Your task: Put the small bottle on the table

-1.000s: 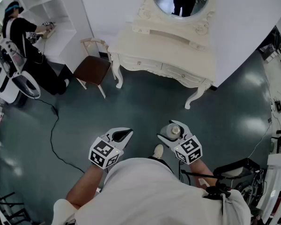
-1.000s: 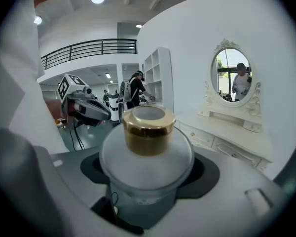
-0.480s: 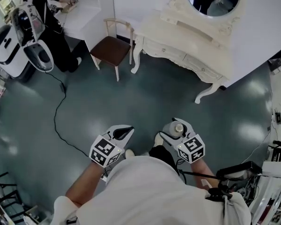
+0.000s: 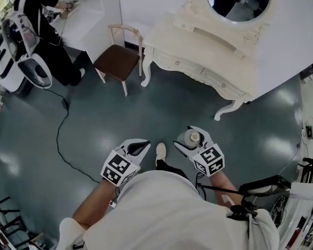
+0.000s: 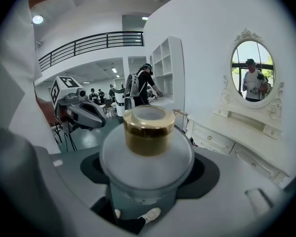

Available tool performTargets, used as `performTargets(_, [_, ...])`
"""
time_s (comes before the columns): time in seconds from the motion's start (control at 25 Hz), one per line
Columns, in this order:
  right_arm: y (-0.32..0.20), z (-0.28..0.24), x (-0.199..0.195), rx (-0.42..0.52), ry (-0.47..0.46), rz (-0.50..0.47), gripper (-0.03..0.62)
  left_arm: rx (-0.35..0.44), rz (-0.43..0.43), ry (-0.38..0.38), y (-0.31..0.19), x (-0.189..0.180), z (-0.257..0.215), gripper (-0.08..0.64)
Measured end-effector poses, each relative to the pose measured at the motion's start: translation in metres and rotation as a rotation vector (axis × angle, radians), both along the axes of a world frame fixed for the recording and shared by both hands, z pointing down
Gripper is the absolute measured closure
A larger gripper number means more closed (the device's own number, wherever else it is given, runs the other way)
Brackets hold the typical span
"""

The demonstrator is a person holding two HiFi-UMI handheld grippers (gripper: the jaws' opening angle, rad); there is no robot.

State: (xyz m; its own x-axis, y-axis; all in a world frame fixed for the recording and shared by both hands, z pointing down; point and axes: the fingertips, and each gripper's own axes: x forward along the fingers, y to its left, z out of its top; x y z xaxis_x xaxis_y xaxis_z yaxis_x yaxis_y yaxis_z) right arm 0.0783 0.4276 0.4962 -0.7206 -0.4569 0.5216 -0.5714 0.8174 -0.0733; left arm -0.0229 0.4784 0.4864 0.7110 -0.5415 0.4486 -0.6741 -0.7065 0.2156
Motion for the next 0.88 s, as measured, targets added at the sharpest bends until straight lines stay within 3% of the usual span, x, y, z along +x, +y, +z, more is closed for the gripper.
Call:
performTargets(0.2, [-0.104,-0.011,0.016,0.041,-0.013,-0.008,0.252,0.033,0.017,-0.059,-0.103,0.016,-0.02,0.557])
performTargets(0.36, [-0.17,-0.012,0.045,0.046,-0.028,-0.016,0.252,0.04,0.007,-0.039,-0.172,0.051,-0.034,0.557])
performTargets(0.52, [-0.231,-0.002,0.057,0.032,-0.026,0.004,0.252,0.038,0.008,-0.032,-0.231,0.061,-0.037,0.557])
performTargets(0.88, [-0.356,0.006,0.028,0.031,0.007,0.088,0.252,0.026,0.068,-0.034,-0.354,0.011,-0.019,0.557])
